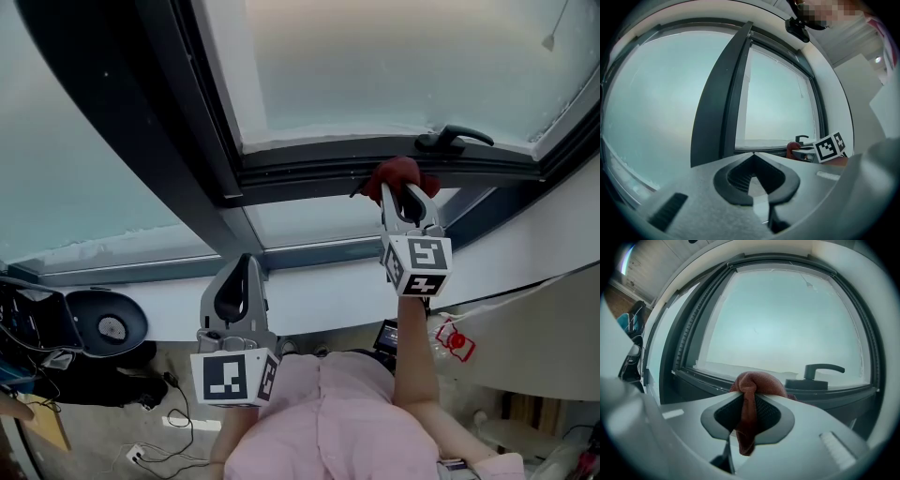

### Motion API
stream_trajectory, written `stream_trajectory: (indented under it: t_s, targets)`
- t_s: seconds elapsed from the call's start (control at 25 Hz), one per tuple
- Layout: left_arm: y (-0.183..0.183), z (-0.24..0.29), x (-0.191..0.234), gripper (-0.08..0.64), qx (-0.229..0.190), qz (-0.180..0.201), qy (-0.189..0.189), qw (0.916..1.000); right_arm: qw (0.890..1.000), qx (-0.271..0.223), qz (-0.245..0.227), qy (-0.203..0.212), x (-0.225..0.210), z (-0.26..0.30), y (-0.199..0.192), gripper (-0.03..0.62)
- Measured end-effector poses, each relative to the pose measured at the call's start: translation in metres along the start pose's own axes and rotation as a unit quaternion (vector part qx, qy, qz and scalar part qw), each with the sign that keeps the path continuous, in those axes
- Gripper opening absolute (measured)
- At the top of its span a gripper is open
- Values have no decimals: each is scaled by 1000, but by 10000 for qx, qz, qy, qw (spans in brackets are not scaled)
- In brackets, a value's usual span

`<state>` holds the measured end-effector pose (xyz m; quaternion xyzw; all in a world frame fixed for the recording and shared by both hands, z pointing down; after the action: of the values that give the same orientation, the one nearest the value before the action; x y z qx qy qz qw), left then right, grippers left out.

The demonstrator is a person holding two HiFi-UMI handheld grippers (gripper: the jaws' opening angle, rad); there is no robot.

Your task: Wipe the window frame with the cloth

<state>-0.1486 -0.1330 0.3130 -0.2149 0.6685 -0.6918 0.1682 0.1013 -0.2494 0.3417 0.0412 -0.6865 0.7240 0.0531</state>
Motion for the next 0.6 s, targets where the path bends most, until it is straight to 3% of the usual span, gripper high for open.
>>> stream_trajectory:
  t_s: [0.24,0.6]
  targets:
    - [2,-3,-2,-3,-11,4,44,10000,9988,84,147,-453,-41,0,-7,72]
    - [10,-20,3,-3,-173,16,179,9997,9976,113,192,-651,-61,4,-7,72]
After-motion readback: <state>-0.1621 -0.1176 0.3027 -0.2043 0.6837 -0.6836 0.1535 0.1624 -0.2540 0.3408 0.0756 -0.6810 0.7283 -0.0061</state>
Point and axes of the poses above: the fingertips, and each gripper's own axes: z forward along the fingers, x to its left, y out of its top, the point moved 2 cm from there along -z, backward along the fingers, and after that the axes turned 10 degrees about -y, right-handed, at the moved point
